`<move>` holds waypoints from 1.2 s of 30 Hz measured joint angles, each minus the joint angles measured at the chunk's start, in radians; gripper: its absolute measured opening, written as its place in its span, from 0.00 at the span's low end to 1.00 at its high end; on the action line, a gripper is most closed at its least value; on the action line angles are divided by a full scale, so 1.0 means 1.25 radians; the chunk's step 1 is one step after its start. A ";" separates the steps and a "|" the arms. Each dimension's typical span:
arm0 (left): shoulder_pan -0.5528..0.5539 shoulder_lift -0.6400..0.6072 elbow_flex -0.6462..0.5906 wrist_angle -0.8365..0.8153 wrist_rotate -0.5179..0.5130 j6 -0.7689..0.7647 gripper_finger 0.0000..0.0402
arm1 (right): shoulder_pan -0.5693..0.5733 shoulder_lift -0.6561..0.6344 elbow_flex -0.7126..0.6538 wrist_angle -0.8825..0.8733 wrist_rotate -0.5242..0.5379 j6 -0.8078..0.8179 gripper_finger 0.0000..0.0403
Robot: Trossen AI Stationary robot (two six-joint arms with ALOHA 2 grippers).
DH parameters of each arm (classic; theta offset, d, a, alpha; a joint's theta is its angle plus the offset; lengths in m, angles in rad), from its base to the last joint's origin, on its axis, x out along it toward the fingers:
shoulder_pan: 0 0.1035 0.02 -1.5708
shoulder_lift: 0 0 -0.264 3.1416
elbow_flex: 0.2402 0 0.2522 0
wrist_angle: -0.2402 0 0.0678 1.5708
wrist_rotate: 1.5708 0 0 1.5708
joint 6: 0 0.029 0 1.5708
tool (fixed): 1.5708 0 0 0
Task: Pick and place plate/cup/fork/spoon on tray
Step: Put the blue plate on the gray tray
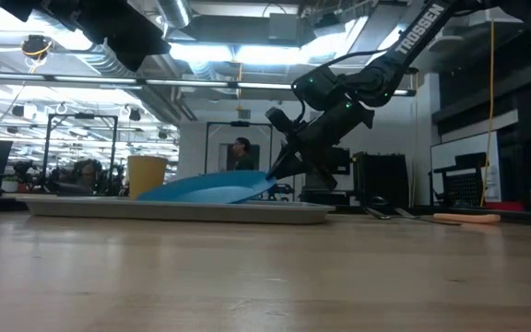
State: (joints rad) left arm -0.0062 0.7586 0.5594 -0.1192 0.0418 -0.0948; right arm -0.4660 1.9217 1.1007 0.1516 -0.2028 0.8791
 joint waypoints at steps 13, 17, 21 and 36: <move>0.000 0.000 0.000 0.000 0.000 0.000 0.30 | 0.004 0.000 0.000 0.000 -0.007 -0.008 0.05; 0.000 0.000 0.000 0.000 0.000 0.000 0.30 | 0.007 0.000 0.000 0.000 -0.006 -0.010 0.05; 0.000 0.000 0.000 0.000 0.000 0.000 0.30 | 0.007 0.000 0.000 0.001 -0.006 -0.010 0.05; 0.000 0.000 0.000 0.000 0.000 0.000 0.30 | 0.007 0.000 0.000 0.032 0.000 0.002 0.05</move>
State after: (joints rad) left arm -0.0061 0.7587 0.5594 -0.1192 0.0418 -0.0948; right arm -0.4568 1.9217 1.1007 0.1911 -0.2028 0.8818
